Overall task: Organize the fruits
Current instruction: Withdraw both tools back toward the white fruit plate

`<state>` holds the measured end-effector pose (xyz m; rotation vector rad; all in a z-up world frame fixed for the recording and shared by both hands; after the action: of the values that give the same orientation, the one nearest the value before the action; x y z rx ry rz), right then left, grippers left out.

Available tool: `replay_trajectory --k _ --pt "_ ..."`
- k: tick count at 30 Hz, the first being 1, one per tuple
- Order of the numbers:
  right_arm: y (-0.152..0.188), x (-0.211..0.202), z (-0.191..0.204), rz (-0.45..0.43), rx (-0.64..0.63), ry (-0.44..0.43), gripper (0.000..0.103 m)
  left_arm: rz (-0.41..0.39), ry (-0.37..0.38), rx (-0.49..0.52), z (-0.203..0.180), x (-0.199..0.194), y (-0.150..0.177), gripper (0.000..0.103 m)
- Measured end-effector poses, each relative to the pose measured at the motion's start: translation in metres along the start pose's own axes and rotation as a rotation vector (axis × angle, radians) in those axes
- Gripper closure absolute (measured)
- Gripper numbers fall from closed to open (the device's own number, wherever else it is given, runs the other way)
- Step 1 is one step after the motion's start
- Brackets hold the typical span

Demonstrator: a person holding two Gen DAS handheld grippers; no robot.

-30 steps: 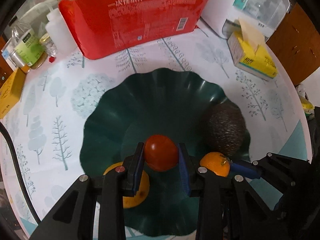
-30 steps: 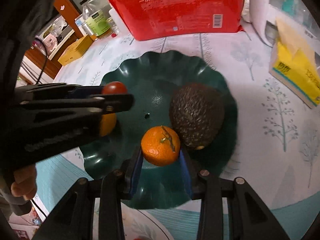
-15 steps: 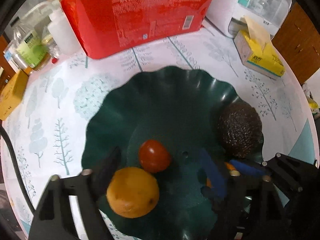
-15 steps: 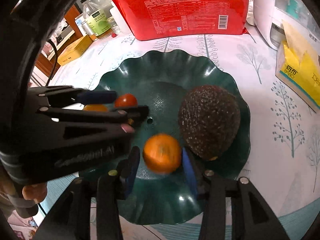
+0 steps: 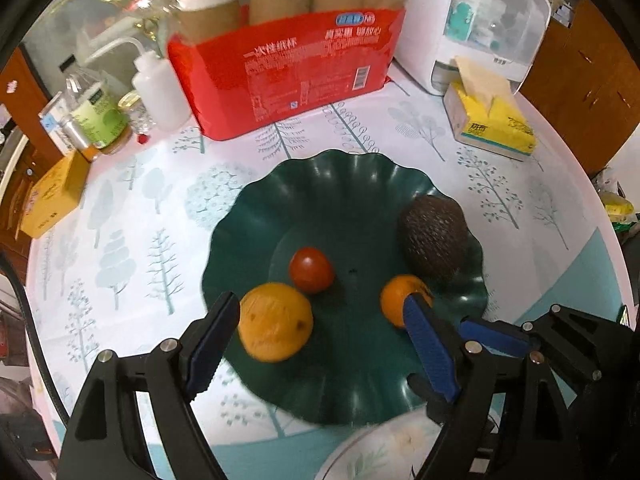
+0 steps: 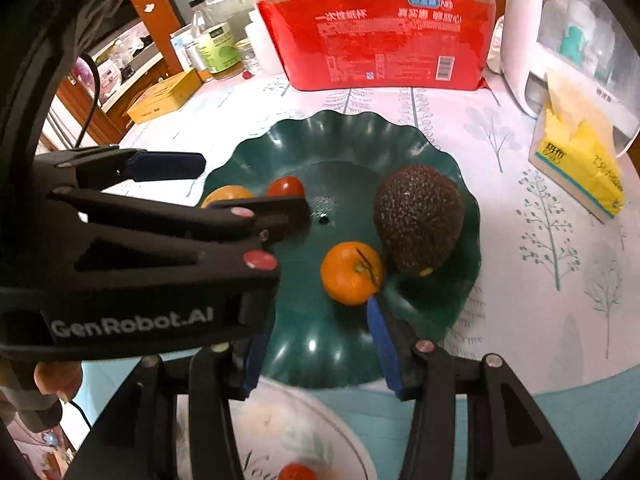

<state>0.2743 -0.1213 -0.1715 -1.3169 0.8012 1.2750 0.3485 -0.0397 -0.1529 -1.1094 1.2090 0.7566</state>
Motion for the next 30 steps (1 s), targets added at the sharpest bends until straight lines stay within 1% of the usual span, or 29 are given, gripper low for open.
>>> replay_trajectory --k 4,8,12,15,20,22,25,30 --pt "0.013 -0.023 0.008 -0.025 -0.036 0.044 0.054 -0.041 0.036 -0.017 0.004 -0.03 0.017 0.02" --pt "0.028 -0.053 0.016 -0.067 -0.068 0.092 0.054 -0.096 0.044 -0.035 0.008 -0.065 0.036 0.02" --pt "0.047 -0.083 0.022 -0.093 -0.065 0.112 0.054 -0.153 0.048 -0.033 0.005 -0.1 0.055 0.02" --pt "0.067 -0.107 0.023 -0.118 -0.043 0.132 0.054 -0.196 0.033 -0.013 -0.001 -0.127 0.07 0.02" --pt "0.094 -0.143 0.019 -0.155 0.052 0.157 0.054 -0.25 0.022 0.033 -0.017 -0.165 0.095 0.02" --pt "0.105 -0.156 0.017 -0.173 0.091 0.153 0.054 -0.256 0.011 0.04 -0.02 -0.173 0.105 0.02" --pt "0.122 -0.171 0.016 -0.196 0.133 0.159 0.054 -0.266 0.023 0.034 -0.024 -0.182 0.119 0.02" --pt "0.149 -0.187 0.025 -0.223 0.154 0.182 0.054 -0.29 -0.021 0.041 -0.025 -0.187 0.144 0.02"
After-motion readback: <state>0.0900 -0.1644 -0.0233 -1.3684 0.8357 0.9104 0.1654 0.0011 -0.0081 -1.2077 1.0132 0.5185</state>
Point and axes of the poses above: each gripper's, at about its wrist camera, not at the fingertips, and x roughly the way its jaws point, z to its left, y to its underside, the point moved 7 cm from there along x, roughly the way its jaws point, and after that the axes turned 10 degrees about z, right-handed, at the moved point
